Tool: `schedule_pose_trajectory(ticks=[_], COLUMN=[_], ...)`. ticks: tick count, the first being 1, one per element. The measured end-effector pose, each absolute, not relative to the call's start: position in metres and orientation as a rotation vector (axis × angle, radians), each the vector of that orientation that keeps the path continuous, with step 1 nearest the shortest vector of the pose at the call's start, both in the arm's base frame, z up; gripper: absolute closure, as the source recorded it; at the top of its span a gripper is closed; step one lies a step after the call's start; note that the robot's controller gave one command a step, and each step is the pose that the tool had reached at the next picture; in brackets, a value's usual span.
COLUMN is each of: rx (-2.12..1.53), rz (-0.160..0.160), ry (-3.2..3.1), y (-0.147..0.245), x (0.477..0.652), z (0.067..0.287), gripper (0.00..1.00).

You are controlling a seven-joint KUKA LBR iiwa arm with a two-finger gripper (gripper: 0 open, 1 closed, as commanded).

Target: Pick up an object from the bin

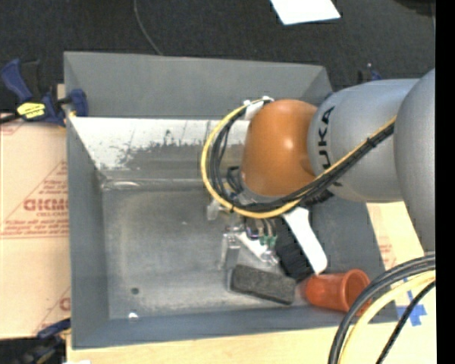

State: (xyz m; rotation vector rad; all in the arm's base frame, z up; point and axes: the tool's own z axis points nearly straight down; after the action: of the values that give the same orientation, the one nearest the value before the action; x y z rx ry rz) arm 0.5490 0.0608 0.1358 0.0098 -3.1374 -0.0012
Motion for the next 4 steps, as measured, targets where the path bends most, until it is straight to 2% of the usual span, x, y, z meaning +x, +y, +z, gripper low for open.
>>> schedule_pose_trajectory(ticks=[1, 2, 3, 4], rx=[0.005, -0.046, 0.226, -0.121], rz=[-0.002, 0.0, -0.006, -0.001], ry=[-3.145, -3.15, -3.158, -3.151], y=[0.06, -0.017, -0.008, -0.043], x=[0.551, 0.481, 0.476, 0.476], z=[0.14, 0.071, 0.101, 0.1], gripper=[0.0, 0.0, 0.0, 0.0])
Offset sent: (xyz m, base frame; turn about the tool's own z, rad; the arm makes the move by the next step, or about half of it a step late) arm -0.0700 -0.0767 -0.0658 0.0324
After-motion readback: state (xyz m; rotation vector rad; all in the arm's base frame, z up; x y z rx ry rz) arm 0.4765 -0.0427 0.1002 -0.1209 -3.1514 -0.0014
